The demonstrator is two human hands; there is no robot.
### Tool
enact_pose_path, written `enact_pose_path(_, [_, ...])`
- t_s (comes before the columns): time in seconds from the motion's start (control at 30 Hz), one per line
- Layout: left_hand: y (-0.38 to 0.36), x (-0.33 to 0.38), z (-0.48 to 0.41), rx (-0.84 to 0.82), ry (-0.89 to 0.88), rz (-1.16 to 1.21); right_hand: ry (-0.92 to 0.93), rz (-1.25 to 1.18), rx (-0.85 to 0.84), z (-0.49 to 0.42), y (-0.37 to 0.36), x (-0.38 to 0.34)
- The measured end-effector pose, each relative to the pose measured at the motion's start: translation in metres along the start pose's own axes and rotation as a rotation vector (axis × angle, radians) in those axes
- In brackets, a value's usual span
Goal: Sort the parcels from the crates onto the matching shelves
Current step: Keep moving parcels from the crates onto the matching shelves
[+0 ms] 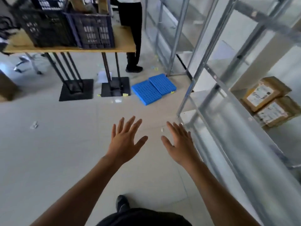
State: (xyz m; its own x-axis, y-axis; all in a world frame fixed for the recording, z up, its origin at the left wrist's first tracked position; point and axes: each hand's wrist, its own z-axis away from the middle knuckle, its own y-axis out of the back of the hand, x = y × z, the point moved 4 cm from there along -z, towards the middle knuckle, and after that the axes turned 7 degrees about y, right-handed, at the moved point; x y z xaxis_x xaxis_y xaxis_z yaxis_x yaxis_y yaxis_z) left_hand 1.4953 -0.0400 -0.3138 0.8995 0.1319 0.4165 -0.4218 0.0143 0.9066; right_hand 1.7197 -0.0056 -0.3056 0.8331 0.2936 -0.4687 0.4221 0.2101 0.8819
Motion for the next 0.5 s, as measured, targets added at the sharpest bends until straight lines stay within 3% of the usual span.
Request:
enact_pose_path(0.2, [0.024,-0.129,0.001,-0.010,0.275,0.034,0.117,-0.018,-0.182,-0.068,-0.071,-0.083])
enact_pose_path(0.5, [0.033,-0.211,-0.067,0.026,0.487,0.128,0.205,-0.003,-0.330,-0.196,-0.117,-0.124])
